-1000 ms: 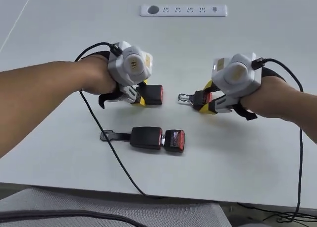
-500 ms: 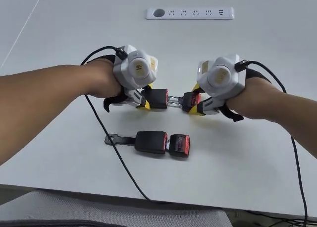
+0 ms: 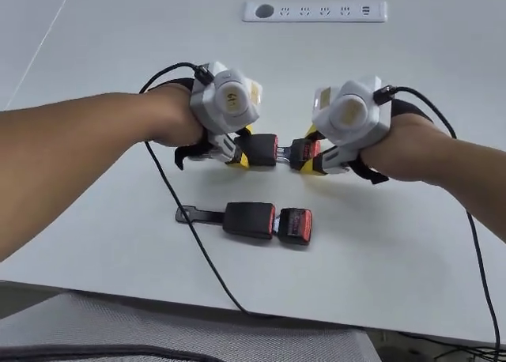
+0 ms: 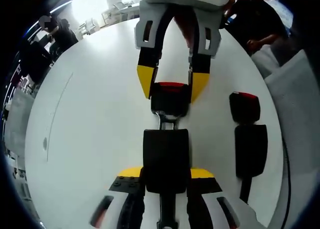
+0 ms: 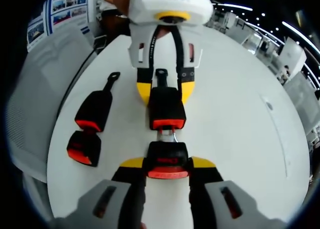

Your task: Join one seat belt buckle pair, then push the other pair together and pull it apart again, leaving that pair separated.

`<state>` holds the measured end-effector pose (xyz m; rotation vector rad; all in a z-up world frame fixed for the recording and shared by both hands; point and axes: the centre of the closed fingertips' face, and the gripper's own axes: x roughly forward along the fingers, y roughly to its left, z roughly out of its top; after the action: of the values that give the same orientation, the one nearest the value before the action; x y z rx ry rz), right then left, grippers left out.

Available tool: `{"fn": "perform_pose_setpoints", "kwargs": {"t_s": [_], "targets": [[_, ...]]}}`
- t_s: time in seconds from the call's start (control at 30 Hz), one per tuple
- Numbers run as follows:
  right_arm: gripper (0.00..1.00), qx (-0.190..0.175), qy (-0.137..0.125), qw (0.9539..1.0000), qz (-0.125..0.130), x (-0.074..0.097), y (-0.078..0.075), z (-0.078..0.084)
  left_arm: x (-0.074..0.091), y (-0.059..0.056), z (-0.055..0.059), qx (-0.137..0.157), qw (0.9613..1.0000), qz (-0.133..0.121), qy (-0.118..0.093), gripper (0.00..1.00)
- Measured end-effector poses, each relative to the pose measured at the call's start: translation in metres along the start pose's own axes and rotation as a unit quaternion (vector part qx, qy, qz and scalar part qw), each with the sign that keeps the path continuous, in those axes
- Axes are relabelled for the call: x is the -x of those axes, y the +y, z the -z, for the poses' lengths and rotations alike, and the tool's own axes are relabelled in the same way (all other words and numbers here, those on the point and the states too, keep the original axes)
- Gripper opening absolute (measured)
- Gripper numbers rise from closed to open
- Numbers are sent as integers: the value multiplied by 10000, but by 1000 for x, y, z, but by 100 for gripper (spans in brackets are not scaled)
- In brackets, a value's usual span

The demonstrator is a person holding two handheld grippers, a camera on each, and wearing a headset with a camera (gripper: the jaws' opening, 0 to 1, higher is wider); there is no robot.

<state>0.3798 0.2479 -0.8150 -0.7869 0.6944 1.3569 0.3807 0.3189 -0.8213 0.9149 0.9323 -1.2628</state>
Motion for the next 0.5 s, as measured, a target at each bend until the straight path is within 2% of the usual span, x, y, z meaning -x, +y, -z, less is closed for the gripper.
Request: {"fn": "perform_pose_setpoints", "kwargs": {"t_s": [0.13, 0.3, 0.5], "targets": [[31, -15, -76, 9999, -81, 0, 0, 0, 0, -1, 0, -59, 10000, 42, -16, 32], [30, 96, 25, 9999, -134, -2, -1, -3, -1, -1, -1, -110, 9999, 74, -70, 32], [30, 79, 24, 9999, -109, -4, -1, -5, -2, -1, -1, -122, 9999, 93, -49, 32]]}}
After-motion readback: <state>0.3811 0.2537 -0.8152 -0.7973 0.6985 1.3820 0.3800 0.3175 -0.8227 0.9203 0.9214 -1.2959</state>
